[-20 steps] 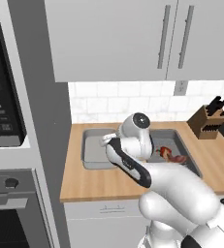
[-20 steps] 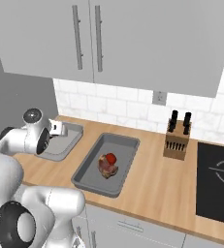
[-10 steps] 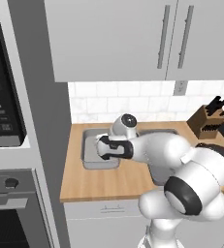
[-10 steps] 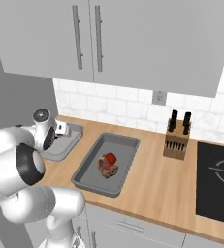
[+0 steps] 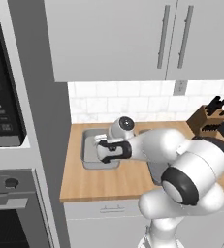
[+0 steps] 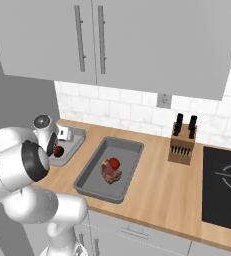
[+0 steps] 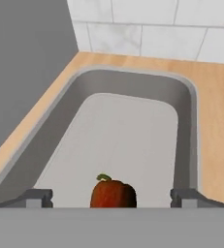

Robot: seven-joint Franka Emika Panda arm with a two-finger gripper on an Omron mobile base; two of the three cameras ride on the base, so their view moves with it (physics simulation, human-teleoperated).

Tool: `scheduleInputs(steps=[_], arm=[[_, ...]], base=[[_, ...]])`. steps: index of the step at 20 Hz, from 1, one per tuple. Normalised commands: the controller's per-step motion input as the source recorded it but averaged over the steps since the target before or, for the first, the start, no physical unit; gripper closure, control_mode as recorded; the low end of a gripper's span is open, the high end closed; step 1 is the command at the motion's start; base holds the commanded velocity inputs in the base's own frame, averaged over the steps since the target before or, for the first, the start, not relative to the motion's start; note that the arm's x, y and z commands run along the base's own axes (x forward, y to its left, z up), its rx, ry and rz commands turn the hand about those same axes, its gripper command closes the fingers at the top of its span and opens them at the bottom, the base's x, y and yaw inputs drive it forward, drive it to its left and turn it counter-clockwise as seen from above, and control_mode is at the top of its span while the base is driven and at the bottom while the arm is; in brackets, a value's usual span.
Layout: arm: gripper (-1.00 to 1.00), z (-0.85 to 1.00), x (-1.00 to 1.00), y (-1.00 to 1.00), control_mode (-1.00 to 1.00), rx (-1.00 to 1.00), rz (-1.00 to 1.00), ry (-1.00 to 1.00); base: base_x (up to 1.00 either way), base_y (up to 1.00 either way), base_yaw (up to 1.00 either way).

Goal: Place one bell pepper and one steak in each tupperware on the nearby counter, to pack two identical lunches.

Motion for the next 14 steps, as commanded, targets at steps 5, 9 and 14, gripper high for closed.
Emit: scheduleInputs(steps=[5, 9, 14], arm=[[-1.0, 0.72, -0.53, -0.19, -1.0, 0.0, -0.08, -0.13], [-1.0, 0.66, -1.0, -0.71, -1.0, 0.07, -0.2, -0.05], [-1.0, 0.95, -1.0, -0.63, -1.0, 0.08, -0.19, -0.01]], base=[[0.0, 0.0, 0.0], [0.0, 0.0, 0.0], [0.0, 0.0, 0.0]])
